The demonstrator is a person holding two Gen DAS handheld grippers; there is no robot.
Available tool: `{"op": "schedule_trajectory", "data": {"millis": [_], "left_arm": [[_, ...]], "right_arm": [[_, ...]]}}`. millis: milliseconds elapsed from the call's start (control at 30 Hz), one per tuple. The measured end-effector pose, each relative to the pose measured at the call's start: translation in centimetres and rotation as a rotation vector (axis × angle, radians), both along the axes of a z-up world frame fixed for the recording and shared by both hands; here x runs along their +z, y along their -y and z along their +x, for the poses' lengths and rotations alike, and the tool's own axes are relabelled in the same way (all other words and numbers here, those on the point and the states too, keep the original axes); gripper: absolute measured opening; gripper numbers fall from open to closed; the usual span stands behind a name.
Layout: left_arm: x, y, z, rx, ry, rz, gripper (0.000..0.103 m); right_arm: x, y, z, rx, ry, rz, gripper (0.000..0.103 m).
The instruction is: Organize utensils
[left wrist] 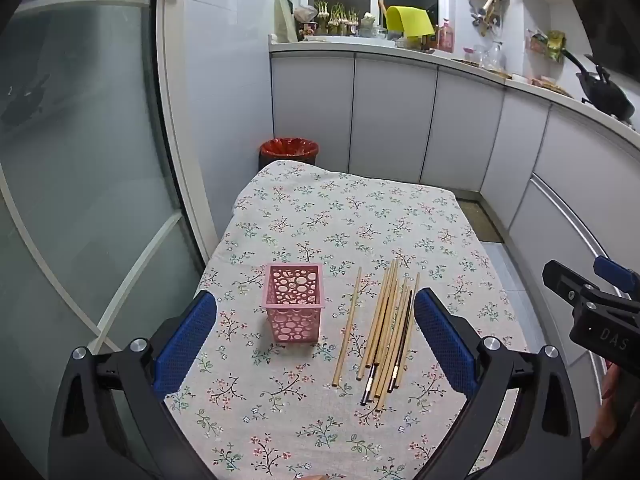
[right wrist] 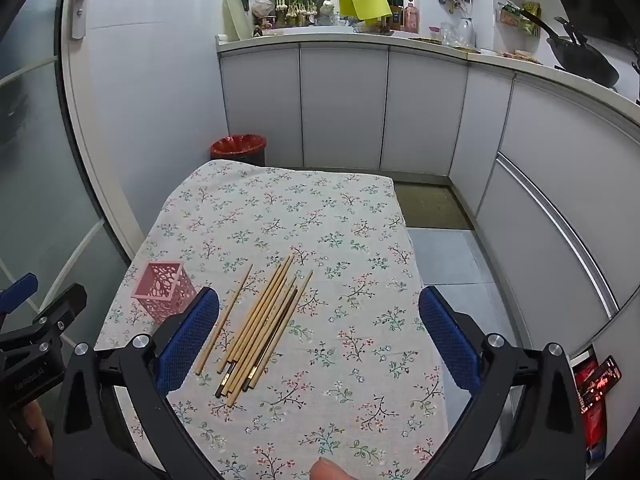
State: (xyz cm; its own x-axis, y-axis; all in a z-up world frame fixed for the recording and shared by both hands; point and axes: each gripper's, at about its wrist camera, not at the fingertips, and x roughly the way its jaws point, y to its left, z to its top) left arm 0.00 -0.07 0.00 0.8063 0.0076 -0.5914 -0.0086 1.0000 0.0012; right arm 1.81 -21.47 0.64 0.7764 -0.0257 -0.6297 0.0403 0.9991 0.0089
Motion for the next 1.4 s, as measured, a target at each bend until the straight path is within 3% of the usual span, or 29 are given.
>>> {"op": "schedule_trajectory", "data": {"millis": [1400], "left_arm": [[-0.06,-0.43,0.14,0.006,0.009,0.005,0.096]], "right_arm": [[0.59,-0.03,-0.29,-0.003,0.022,0.008,0.096]]}}
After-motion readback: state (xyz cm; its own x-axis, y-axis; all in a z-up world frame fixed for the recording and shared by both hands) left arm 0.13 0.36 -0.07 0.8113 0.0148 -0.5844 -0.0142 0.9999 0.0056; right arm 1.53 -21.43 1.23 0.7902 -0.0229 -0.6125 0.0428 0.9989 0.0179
